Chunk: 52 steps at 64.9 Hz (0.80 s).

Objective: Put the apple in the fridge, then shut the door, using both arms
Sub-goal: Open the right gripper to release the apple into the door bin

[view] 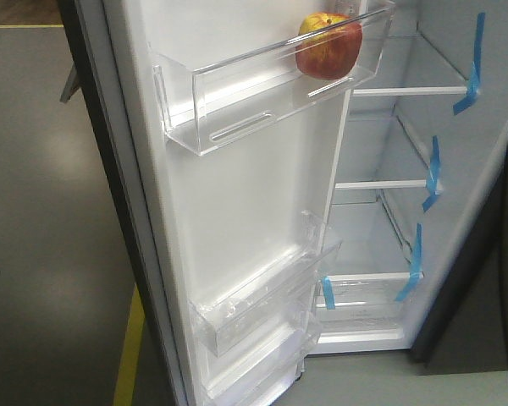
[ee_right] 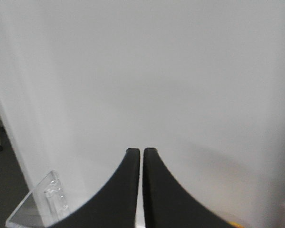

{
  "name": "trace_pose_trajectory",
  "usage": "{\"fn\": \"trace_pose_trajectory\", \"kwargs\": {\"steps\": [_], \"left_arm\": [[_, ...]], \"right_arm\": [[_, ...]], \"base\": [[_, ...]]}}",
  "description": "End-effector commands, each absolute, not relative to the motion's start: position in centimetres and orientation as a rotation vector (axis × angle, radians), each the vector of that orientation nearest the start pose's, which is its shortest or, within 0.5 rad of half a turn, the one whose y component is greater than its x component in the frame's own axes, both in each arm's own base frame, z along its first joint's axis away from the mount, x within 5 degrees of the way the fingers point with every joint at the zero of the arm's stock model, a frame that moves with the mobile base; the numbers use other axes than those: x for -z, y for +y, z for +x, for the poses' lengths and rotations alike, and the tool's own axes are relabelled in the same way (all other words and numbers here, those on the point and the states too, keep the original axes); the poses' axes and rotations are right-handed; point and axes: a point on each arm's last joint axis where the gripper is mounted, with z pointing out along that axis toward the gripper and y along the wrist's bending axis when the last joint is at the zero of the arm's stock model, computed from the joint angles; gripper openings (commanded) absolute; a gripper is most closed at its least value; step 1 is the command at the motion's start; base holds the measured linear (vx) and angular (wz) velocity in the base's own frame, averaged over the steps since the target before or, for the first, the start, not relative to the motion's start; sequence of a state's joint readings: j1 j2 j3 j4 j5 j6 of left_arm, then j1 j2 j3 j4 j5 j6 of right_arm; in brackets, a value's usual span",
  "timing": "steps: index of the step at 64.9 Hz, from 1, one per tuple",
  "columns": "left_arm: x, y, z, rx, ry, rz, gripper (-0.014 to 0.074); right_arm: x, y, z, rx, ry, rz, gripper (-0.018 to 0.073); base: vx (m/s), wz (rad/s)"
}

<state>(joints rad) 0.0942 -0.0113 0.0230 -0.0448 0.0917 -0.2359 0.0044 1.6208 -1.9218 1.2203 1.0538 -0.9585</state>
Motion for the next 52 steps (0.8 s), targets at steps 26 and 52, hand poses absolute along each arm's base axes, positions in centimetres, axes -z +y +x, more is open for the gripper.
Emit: {"fn": "trace_pose_trajectory", "kwargs": {"steps": [26, 52], "left_arm": [[-21.6, 0.9, 5.3, 0.363, 1.249, -0.454, -0.0006], [-21.7, 1.1, 5.2, 0.7, 1.116, -0.728, -0.0006]], "right_arm": [[-53.0, 6.7, 22.9, -0.572, 1.537, -0.73, -0.0005], [-43.8, 5.4, 16.0, -0.483, 1.638, -0.533, -0.0003]], "base": [[0.0, 0.0], [0.0, 0.0]]}}
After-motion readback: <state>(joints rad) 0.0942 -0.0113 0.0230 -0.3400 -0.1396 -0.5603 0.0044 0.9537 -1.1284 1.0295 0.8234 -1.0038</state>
